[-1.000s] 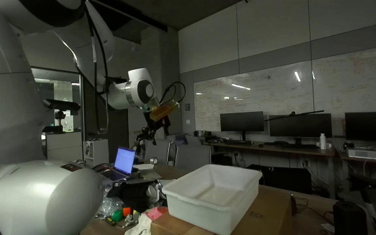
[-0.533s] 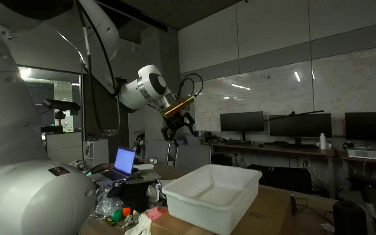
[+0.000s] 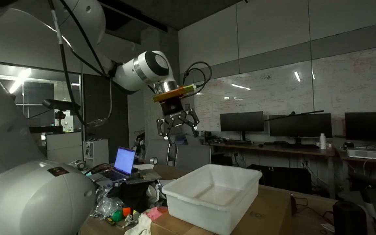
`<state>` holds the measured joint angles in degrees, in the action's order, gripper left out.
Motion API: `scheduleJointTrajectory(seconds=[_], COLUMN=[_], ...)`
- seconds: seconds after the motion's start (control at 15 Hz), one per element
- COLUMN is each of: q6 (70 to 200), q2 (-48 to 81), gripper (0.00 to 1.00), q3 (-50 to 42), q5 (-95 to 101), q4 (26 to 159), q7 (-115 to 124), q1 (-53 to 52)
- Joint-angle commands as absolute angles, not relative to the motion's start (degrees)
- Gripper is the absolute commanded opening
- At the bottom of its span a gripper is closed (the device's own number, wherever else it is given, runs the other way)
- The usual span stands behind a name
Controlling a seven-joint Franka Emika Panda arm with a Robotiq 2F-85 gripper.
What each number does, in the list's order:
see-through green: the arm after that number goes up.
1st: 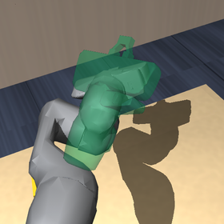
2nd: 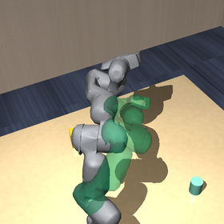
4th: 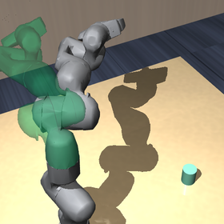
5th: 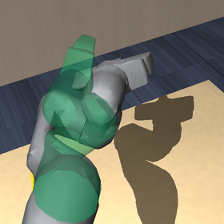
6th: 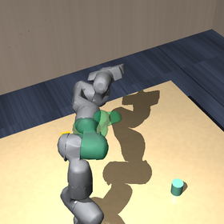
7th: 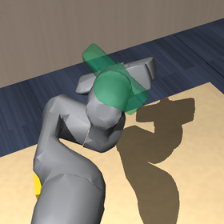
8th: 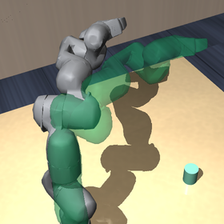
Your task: Remove the clothes and towels from the bowl and put them on the table
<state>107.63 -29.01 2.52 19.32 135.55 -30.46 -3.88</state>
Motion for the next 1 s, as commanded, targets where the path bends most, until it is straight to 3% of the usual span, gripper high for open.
scheduleJointTrajectory(seconds=[0.0, 0.73, 0.8, 0.93], q6=[103.91, 130.0, 124.97, 127.69], q2=[-34.59, -50.31, -46.29, -48.18], gripper=[1.0, 1.0, 1.0, 1.0], q3=[-0.93, -11.61, -10.35, -11.41], q5=[15.62, 10.61, 11.81, 11.7], q4=[136.63, 152.23, 148.4, 150.64], q7=[-28.92, -27.87, -28.4, -28.42], q1=[-4.94, -3.57, -3.74, -3.64])
